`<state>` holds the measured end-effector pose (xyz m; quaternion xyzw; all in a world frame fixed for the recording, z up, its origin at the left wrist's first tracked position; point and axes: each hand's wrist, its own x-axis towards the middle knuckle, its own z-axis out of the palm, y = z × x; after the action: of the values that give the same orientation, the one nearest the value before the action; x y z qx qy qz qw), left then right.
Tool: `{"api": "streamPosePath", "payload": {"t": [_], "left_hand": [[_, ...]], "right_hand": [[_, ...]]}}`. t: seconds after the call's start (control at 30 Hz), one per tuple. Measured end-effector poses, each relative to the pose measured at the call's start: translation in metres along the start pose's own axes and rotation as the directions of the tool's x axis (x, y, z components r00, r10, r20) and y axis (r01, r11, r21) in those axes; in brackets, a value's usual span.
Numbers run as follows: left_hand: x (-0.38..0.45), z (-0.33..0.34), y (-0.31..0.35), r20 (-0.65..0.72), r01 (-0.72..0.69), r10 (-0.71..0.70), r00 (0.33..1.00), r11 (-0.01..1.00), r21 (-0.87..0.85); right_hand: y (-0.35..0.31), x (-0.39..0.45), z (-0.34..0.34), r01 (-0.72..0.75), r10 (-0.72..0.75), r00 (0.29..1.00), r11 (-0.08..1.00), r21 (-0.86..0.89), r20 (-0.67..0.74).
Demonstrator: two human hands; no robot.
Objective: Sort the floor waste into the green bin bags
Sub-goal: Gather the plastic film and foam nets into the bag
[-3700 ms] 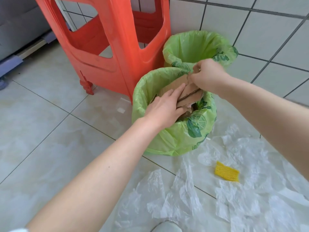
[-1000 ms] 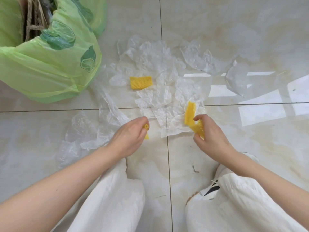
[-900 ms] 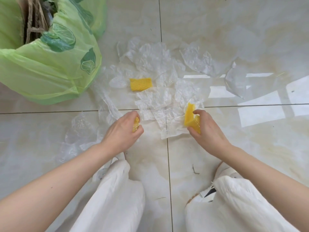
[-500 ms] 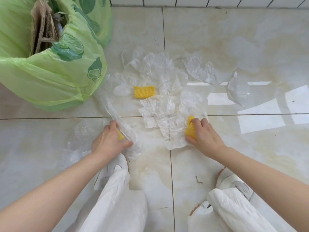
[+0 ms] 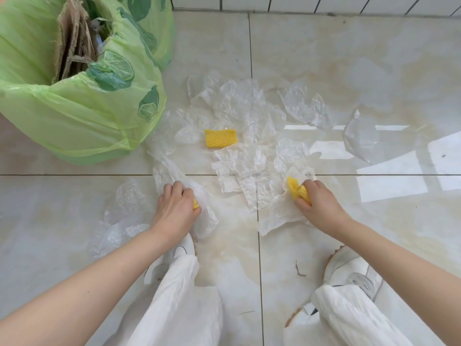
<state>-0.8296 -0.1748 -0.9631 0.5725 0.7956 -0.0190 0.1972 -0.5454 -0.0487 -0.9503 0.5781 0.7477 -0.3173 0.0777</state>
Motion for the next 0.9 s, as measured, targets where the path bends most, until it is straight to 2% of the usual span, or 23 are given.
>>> {"api": "streamPosePath", "payload": {"t": [0.1, 0.23, 0.4, 0.5, 0.6, 0.67, 0.83, 0.9], "left_hand": [[-0.001, -0.013, 0.006, -0.141, -0.049, 0.021, 0.990, 0.979, -0.200], [0.004, -0.032, 0.015, -0.193, -0.113, 0.038, 0.980, 0.911, -0.396], [0.007, -0.049, 0.020, -0.235, -0.131, 0.010, 0.972, 0.852, -0.507], [0.004, -0.052, 0.012, -0.245, -0.115, -0.029, 0.969, 0.826, -0.552], [0.001, -0.051, -0.006, -0.256, -0.030, -0.135, 0.957, 0.833, -0.552], [-0.001, -0.046, -0.023, -0.217, 0.064, -0.217, 0.952, 0.832, -0.552], [-0.017, -0.025, -0.068, 0.050, 0.392, -0.411, 0.910, 0.816, -0.425], [-0.031, -0.018, -0.079, 0.091, 0.474, -0.474, 0.876, 0.809, -0.347]], "right_hand": [[-0.003, -0.002, -0.009, 0.009, -0.001, 0.995, 0.997, 0.074, -0.099], [-0.018, -0.001, -0.015, 0.133, -0.126, 0.976, 0.991, 0.030, -0.176], [-0.038, 0.006, -0.015, 0.288, -0.262, 0.939, 0.953, 0.095, -0.225], [-0.036, 0.000, -0.014, 0.291, -0.263, 0.944, 0.948, 0.128, -0.198], [-0.029, -0.008, -0.005, 0.288, -0.271, 0.948, 0.954, 0.084, -0.170], [-0.023, -0.007, 0.002, 0.265, -0.260, 0.955, 0.964, 0.020, -0.141], [-0.021, -0.004, 0.017, 0.115, -0.110, 0.993, 0.960, -0.255, 0.032], [-0.023, -0.007, 0.026, 0.053, -0.036, 0.998, 0.926, -0.374, 0.053]]}}
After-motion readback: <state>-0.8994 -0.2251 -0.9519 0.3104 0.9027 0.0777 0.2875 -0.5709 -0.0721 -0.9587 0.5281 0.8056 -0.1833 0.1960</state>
